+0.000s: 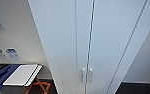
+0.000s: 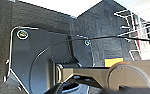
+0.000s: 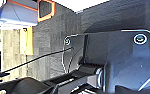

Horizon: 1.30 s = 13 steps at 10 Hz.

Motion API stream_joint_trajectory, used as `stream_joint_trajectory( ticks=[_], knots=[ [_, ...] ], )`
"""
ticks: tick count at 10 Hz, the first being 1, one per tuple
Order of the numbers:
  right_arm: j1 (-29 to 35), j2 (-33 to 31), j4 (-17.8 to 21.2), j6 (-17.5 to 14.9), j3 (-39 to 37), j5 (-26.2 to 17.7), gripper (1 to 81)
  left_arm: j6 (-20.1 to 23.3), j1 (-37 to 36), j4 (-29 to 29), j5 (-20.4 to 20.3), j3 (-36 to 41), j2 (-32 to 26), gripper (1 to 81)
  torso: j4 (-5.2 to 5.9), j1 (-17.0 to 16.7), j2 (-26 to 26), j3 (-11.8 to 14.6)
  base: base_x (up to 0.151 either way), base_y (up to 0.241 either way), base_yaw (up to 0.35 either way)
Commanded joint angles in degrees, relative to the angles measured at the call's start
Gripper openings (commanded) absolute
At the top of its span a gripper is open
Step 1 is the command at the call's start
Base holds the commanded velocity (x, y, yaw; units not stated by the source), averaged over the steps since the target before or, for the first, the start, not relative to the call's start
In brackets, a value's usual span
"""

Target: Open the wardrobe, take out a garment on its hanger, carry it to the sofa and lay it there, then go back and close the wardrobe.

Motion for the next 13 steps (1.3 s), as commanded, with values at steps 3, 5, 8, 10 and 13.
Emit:
stream_joint_trajectory(
  ticks=[3, 5, 8, 10, 13],
  knots=[
    [12.46, -9.62, -0.72, 0.03, 12.78, -5.23, 81.1, -0.12, -7.46, 1.21, 2.66, 10.53, -9.54, 81.1, 0.0, 0.02, 0.0, 0.0, 0.0, 0.0, 0.0],
    [15.81, -10.6, -0.99, -0.32, 14.81, -5.32, 81.1, 0.06, -10.19, 1.47, 2.83, 13.8, -11.57, 81.1, 0.0, 0.02, 0.02, -0.02, 0.0, 0.0, 0.0],
    [22.48, -11.12, -0.47, -0.15, 16.74, -7.16, 81.1, 0.23, -14.93, 1.47, 2.92, 17.04, -13.5, 81.1, 0.0, 0.04, 0.04, -0.06, 0.0, 0.0, 0.0],
    [27.58, -10.77, 0.16, 0.03, 17.36, -10.5, 81.1, 0.15, -18.62, 1.47, 2.92, 19.42, -15.44, 81.1, 0.0, 0.06, 0.04, -0.06, 0.0, 0.0, 0.0],
    [32.08, -10.51, 1.3, 0.2, 18.68, -12.79, 81.1, 0.15, -23.99, 1.03, 7.05, 22.06, -17.11, 81.1, 0.0, 0.06, 0.06, -0.09, 0.0, 0.0, 0.0]
  ],
)
